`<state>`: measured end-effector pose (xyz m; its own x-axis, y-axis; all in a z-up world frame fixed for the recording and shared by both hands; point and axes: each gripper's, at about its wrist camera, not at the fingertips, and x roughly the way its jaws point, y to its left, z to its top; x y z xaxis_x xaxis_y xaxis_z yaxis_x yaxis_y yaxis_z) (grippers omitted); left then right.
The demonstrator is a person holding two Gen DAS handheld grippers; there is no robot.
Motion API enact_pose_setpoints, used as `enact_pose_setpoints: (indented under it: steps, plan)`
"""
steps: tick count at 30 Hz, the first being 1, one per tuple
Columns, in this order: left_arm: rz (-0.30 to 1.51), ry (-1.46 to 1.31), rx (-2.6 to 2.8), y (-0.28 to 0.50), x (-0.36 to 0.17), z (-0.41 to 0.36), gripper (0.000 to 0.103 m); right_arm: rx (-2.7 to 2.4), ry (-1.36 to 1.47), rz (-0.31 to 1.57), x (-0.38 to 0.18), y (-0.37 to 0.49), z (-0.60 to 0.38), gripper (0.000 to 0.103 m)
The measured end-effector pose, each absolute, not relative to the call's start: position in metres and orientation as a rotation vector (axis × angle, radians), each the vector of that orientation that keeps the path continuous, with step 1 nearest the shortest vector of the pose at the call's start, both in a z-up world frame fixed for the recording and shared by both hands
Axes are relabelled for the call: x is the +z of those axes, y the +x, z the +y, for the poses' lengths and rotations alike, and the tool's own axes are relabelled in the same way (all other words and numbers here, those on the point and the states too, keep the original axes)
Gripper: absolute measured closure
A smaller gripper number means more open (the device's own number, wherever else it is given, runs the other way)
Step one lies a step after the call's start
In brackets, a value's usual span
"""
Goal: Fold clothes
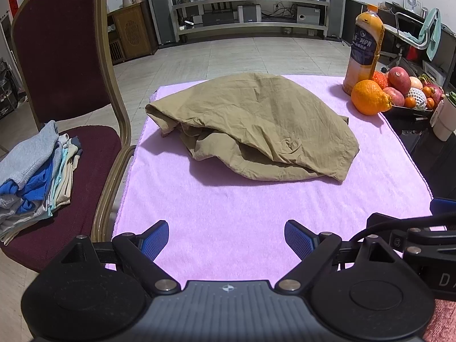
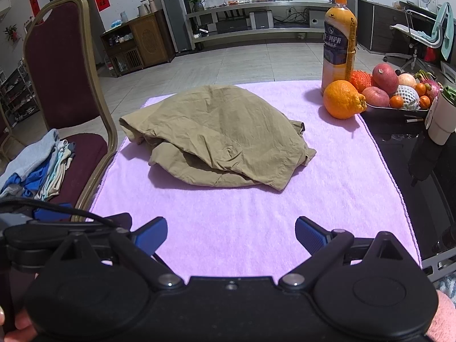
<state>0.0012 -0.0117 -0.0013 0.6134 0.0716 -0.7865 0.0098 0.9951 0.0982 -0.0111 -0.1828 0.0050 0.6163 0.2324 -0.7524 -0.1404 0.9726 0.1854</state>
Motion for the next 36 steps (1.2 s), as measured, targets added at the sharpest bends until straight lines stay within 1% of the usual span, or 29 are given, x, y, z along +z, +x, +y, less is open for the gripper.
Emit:
enact_pose_setpoints:
  steps: [12,17,24,26,28,32,33,34,35,36]
  plan:
    - [0.923,0.073,0.026,0.002,-0.007,-0.006,0.014,0.214,0.125,0.884,0.001,-0.008,-0.184,0.006]
    - [0.92,0.054,0.067,0.009,-0.01,0.015,0.013,0.202,0.125,0.865,0.008,0.003,-0.188,0.006]
    - [0.84,-0.002,0.14,0.029,0.011,0.058,0.015,0.272,0.104,0.789,0.035,0.038,-0.175,0.004]
    - [0.825,-0.022,0.133,0.039,0.012,0.066,0.016,0.306,0.106,0.782,0.035,0.054,-0.165,0.004]
    - [0.82,-0.043,0.124,0.05,0.009,0.075,0.019,0.34,0.117,0.782,0.032,0.071,-0.154,0.004]
    - [0.845,-0.085,0.148,0.074,-0.024,0.093,0.036,0.377,0.13,0.817,0.006,0.107,-0.128,0.005]
    - [0.849,-0.091,0.159,0.078,-0.033,0.098,0.041,0.386,0.129,0.826,-0.002,0.116,-0.121,0.011]
    - [0.85,-0.097,0.168,0.082,-0.041,0.103,0.042,0.396,0.123,0.833,-0.01,0.124,-0.112,0.018]
    - [0.846,-0.103,0.174,0.085,-0.047,0.108,0.046,0.411,0.096,0.828,-0.016,0.131,-0.101,0.038]
    - [0.838,-0.109,0.178,0.087,-0.053,0.113,0.046,0.426,0.068,0.823,-0.023,0.139,-0.091,0.045]
